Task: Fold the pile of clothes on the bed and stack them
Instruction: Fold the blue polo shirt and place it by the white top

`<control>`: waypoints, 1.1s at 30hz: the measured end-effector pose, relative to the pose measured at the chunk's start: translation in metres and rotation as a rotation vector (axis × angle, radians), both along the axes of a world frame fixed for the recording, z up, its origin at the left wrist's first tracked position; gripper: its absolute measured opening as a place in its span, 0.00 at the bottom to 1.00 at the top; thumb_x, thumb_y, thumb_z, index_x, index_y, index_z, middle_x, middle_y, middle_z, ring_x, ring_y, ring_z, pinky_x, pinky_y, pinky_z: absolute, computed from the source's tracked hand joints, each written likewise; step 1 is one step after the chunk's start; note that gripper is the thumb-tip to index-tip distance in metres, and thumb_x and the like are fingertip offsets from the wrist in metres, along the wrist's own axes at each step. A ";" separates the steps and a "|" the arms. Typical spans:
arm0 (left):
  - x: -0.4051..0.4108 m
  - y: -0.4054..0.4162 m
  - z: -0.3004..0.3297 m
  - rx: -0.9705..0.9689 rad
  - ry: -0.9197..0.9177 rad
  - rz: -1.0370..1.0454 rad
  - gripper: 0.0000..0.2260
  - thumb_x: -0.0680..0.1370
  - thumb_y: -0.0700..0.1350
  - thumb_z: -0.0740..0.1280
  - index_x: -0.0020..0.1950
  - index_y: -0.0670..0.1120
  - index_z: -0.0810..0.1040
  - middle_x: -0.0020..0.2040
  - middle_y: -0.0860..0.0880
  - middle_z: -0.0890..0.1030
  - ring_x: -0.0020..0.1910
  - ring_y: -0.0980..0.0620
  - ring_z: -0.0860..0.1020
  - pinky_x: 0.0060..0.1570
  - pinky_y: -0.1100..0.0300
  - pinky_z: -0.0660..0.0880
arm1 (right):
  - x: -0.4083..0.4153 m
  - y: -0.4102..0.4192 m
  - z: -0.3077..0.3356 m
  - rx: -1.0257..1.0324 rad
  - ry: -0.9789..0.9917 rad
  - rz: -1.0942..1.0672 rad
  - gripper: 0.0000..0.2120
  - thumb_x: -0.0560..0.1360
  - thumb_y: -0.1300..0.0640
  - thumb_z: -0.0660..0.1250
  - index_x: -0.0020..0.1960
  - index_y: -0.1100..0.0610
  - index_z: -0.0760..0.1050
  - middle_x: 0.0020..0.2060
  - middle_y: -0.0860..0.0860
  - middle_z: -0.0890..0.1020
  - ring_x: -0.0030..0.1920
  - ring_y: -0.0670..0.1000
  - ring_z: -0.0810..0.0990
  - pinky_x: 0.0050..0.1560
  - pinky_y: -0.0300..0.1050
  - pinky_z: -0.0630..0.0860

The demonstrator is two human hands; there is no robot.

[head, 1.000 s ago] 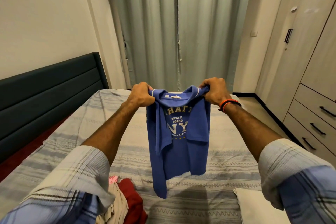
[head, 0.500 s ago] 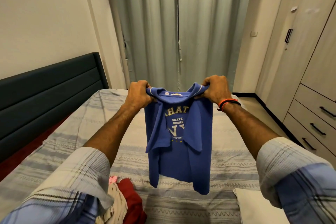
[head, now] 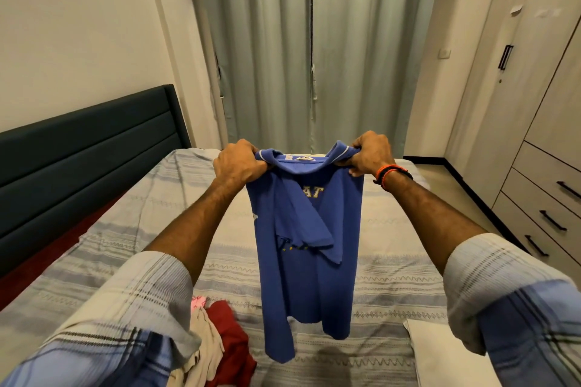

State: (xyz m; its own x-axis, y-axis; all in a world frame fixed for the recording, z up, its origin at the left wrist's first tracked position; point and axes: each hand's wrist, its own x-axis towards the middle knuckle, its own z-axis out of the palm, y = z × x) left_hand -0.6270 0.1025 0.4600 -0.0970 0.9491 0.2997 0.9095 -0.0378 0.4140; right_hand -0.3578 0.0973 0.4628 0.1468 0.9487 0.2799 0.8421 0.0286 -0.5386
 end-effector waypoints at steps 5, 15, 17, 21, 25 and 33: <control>-0.001 -0.004 -0.012 0.038 -0.019 0.033 0.12 0.74 0.58 0.69 0.51 0.52 0.83 0.41 0.48 0.80 0.44 0.45 0.78 0.45 0.54 0.75 | -0.002 -0.003 -0.006 0.018 0.049 -0.001 0.16 0.66 0.53 0.81 0.44 0.64 0.84 0.37 0.60 0.84 0.40 0.59 0.83 0.44 0.51 0.82; 0.006 -0.010 -0.030 -0.038 -0.024 -0.003 0.12 0.76 0.59 0.69 0.48 0.50 0.81 0.42 0.48 0.80 0.43 0.47 0.78 0.45 0.54 0.76 | 0.010 -0.010 -0.016 -0.028 0.036 -0.004 0.15 0.65 0.53 0.81 0.45 0.62 0.84 0.38 0.58 0.85 0.41 0.57 0.84 0.47 0.52 0.83; 0.008 -0.012 -0.033 -0.055 -0.023 -0.010 0.13 0.75 0.59 0.68 0.48 0.50 0.81 0.43 0.48 0.80 0.44 0.47 0.78 0.46 0.54 0.76 | 0.013 -0.012 -0.020 -0.057 0.046 -0.008 0.16 0.64 0.51 0.82 0.45 0.60 0.85 0.36 0.57 0.85 0.39 0.55 0.84 0.47 0.51 0.83; 0.009 -0.018 -0.039 -0.111 -0.059 -0.040 0.14 0.75 0.60 0.69 0.47 0.50 0.81 0.42 0.48 0.81 0.43 0.47 0.79 0.47 0.52 0.78 | 0.020 -0.017 -0.025 -0.133 0.051 0.010 0.16 0.65 0.48 0.81 0.44 0.59 0.85 0.33 0.55 0.85 0.37 0.54 0.85 0.48 0.50 0.83; 0.006 -0.021 -0.040 -0.194 -0.252 -0.113 0.14 0.73 0.56 0.73 0.38 0.45 0.81 0.37 0.46 0.81 0.39 0.46 0.79 0.42 0.53 0.78 | 0.029 -0.026 -0.018 -0.277 0.121 0.067 0.15 0.65 0.52 0.81 0.46 0.61 0.84 0.34 0.56 0.86 0.34 0.52 0.85 0.48 0.47 0.84; 0.002 -0.027 -0.028 -0.304 -0.531 -0.203 0.19 0.72 0.51 0.75 0.49 0.36 0.81 0.41 0.43 0.81 0.38 0.48 0.75 0.33 0.58 0.68 | 0.042 -0.033 -0.005 -0.364 0.341 0.168 0.18 0.66 0.58 0.80 0.51 0.68 0.82 0.34 0.57 0.83 0.26 0.48 0.80 0.39 0.43 0.83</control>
